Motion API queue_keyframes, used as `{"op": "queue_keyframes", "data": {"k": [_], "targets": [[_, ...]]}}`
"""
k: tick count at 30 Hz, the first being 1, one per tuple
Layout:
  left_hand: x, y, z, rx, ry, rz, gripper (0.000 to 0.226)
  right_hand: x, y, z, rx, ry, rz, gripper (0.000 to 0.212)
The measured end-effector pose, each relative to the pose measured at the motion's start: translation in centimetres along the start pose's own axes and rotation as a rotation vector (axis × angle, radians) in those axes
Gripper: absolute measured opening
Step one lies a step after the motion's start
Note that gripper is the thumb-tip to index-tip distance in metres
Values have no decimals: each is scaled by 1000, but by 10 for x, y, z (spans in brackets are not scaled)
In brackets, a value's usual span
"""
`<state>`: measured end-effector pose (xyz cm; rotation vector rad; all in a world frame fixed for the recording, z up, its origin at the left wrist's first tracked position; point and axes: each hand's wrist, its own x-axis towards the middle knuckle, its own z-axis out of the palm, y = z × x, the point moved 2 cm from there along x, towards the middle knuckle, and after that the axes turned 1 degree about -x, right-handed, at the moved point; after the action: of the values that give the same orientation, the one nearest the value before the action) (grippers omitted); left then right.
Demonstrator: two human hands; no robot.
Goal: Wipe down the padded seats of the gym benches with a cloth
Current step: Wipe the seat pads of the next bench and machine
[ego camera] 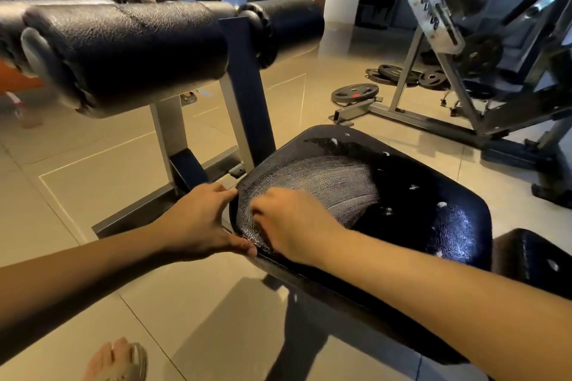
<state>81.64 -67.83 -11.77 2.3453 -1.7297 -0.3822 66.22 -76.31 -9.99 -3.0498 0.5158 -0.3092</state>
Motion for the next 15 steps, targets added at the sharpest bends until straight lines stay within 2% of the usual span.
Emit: {"op": "queue_keyframes", "data": {"k": [1,3,5,7,9,11,15], "targets": [[0,0,0,0,5,-1,128,-9,-3,0,28,2,-77,16],[1,0,1,14,11,0,124,-14,25,-3,-28,2,-35,18],[2,0,2,16,9,-2,124,-12,86,-6,-144,10,215,19],[1,-1,2,-18,10,-7,124,-20,148,-16,-225,101,503,21],[2,-1,1,-40,10,-12,125,-26,166,-17,-229,143,620,21],[3,0,-1,-31,14,-12,125,-17,136,-12,-201,126,540,17],[1,4,-2,-3,2,-15,121,-3,26,0,-42,16,139,12]]}}
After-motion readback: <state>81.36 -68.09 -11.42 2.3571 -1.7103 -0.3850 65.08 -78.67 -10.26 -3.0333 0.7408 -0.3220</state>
